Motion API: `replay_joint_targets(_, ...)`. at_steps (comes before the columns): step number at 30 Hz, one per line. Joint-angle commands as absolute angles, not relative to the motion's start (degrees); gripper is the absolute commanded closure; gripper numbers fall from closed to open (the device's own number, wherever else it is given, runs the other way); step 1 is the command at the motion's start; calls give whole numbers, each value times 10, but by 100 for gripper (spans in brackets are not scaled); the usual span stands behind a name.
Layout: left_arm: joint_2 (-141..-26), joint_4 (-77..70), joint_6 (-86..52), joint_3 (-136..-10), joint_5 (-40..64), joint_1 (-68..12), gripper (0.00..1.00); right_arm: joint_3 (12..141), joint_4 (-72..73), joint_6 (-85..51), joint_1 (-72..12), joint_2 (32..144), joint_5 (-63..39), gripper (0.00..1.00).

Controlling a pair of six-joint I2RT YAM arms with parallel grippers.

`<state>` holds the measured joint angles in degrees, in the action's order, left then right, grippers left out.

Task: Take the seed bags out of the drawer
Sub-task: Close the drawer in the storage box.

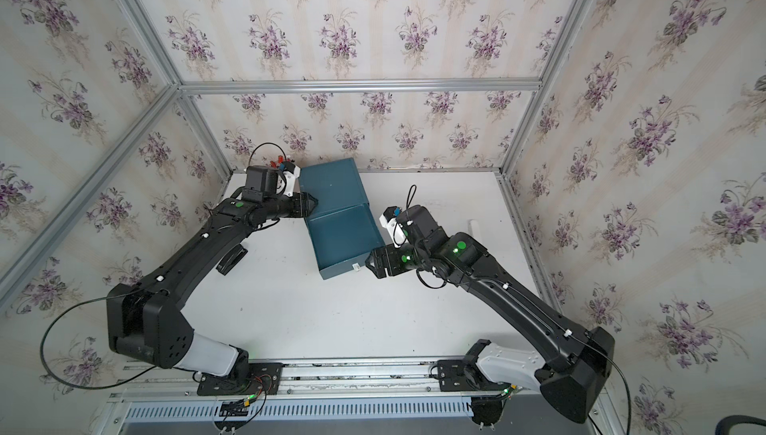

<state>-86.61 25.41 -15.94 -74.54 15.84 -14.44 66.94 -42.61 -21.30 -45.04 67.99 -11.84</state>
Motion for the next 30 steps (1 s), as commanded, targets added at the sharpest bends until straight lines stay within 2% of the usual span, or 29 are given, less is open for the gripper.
replay_joint_targets(1, -870, 354, -142, -735, 144, -145, 39, 657, -384, -229, -487, 683, -63, 10)
replay_joint_targets(4, -870, 354, -140, -732, 144, -145, 39, 636, -353, -229, -519, 690, -32, 15)
replay_joint_targets(12, -870, 354, -141, -730, 146, -145, 39, 590, -258, -229, -576, 713, 17, 14)
replay_joint_targets(30, -876, 361, -133, -737, 152, -145, 39, 602, -144, -225, -594, 768, 86, 14)
